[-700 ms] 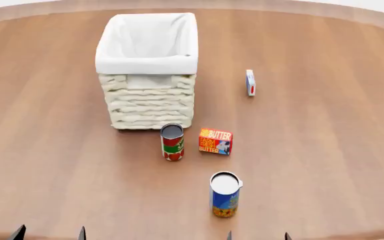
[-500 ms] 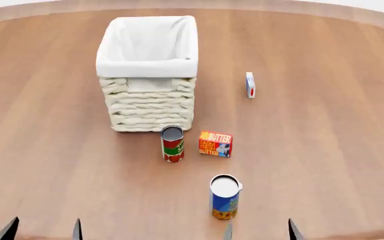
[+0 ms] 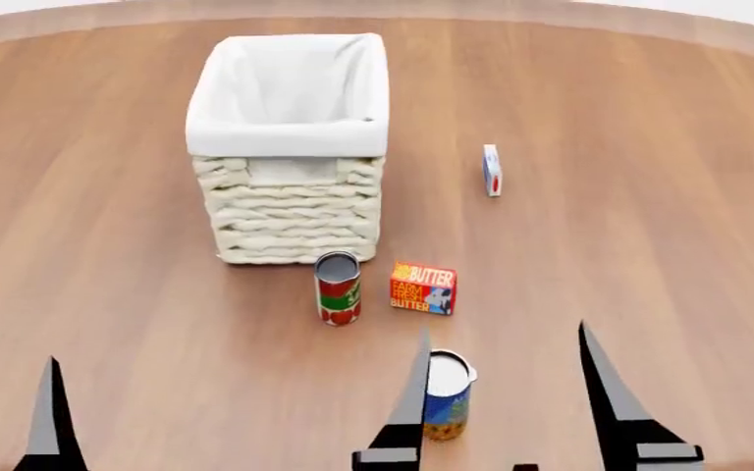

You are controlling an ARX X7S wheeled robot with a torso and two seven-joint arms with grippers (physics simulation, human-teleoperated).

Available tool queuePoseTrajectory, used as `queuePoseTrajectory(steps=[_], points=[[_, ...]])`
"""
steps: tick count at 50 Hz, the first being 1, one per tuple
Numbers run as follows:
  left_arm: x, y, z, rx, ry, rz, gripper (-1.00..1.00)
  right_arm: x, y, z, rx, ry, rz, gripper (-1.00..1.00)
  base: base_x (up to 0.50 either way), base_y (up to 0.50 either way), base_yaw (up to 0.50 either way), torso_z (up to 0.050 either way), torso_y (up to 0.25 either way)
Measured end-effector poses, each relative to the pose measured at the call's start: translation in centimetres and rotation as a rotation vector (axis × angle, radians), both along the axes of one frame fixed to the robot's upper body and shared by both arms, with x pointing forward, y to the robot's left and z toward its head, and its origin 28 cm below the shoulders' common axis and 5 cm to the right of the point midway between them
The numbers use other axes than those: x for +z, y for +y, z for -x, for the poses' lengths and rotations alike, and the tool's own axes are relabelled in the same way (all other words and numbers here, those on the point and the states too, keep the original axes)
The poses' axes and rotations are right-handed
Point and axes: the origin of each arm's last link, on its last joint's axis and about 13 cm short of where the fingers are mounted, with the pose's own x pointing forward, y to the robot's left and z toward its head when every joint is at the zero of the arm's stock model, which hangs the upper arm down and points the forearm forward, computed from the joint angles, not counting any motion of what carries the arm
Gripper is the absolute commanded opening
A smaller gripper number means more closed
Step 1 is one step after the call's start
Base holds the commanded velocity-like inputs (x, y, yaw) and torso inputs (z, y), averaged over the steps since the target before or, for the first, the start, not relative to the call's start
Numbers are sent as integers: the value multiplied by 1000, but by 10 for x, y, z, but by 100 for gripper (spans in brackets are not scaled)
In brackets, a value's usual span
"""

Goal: Pick up the alphabet soup and put it in the basket.

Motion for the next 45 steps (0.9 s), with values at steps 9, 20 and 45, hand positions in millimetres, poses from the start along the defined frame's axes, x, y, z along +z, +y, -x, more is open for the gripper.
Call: queuePoseTrajectory(steps=[9, 20, 45], points=[[9, -1, 7, 0, -26, -6, 100, 8, 2, 5, 10, -18, -15, 100, 500, 0, 0, 0, 0], [13, -2, 11, -1, -33, -15, 100, 13, 2, 7, 16, -26, -21, 100, 500, 0, 0, 0, 0], [15, -4, 13, -2, -34, -31, 100, 14, 2, 8, 23, -27, -31, 100, 500, 0, 0, 0, 1]])
